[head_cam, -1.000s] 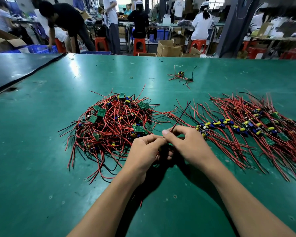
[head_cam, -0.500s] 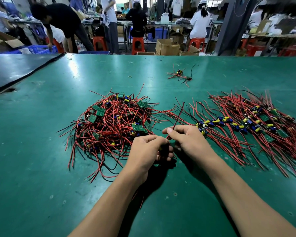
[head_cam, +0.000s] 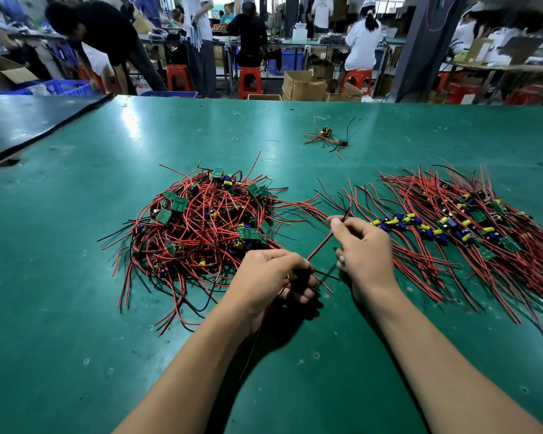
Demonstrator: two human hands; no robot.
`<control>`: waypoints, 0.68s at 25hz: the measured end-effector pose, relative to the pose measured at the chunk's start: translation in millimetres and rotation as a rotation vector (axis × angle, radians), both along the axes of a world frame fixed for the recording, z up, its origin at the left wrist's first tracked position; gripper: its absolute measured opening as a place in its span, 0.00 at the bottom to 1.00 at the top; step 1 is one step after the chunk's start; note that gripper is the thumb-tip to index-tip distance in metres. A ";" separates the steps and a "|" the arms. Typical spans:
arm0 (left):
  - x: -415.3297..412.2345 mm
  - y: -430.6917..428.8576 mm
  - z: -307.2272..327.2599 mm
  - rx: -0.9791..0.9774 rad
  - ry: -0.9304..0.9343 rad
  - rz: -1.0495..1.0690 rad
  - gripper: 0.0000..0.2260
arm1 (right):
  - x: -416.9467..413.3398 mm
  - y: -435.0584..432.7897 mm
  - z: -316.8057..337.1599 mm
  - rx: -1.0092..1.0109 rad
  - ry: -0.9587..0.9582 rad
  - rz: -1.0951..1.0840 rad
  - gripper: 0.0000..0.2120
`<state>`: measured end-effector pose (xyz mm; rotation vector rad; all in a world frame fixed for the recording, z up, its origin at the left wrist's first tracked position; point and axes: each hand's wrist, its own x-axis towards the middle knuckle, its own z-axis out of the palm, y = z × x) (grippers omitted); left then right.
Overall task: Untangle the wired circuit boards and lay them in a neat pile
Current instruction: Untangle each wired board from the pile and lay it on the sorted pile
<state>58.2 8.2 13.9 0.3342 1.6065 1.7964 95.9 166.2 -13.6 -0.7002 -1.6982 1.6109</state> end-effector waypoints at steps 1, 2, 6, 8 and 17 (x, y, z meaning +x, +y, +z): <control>-0.2 0.1 0.0 0.001 0.003 -0.009 0.05 | -0.2 -1.1 2.0 -0.095 0.044 0.012 0.11; -0.5 0.0 -0.2 0.003 0.005 -0.013 0.05 | -0.3 -1.9 5.0 -0.190 0.088 0.029 0.11; -1.3 -0.9 0.4 0.017 0.003 -0.023 0.06 | 2.5 -0.1 21.0 -0.605 0.214 0.159 0.16; -1.5 -2.6 1.0 0.022 0.001 -0.028 0.06 | 5.8 3.3 25.3 -0.754 0.254 0.247 0.17; -2.8 0.3 -3.2 0.061 -0.006 0.070 0.06 | 12.8 -11.8 12.1 -0.329 -0.097 0.582 0.06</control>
